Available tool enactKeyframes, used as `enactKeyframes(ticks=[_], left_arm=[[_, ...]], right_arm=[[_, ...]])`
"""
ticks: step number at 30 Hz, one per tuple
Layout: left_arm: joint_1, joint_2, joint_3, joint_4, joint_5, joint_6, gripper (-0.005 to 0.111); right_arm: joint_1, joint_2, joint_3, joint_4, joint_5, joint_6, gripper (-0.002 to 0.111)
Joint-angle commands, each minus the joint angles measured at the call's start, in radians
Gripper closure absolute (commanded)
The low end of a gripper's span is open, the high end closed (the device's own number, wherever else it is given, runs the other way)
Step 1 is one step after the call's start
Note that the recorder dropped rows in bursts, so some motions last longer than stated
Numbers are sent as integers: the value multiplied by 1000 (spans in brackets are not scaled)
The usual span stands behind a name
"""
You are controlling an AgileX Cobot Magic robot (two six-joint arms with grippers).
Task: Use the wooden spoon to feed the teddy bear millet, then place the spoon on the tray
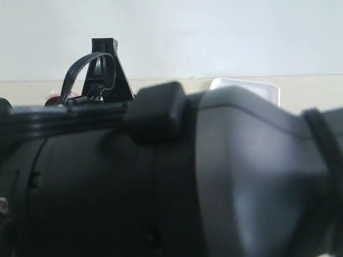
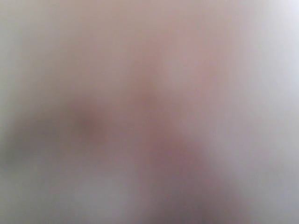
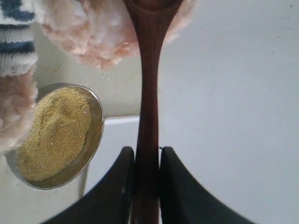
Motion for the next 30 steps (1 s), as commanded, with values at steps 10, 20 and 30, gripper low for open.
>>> enactKeyframes(ticks=[10, 20, 30], left_arm=[[2, -7, 3, -13, 22, 7, 102], [2, -7, 3, -13, 22, 7, 102], [2, -7, 3, -13, 22, 7, 102]], right_arm=[[22, -22, 55, -25, 3, 38, 104], [0, -177, 55, 54, 3, 137, 104], [-340, -315, 55, 631, 3, -79, 104]])
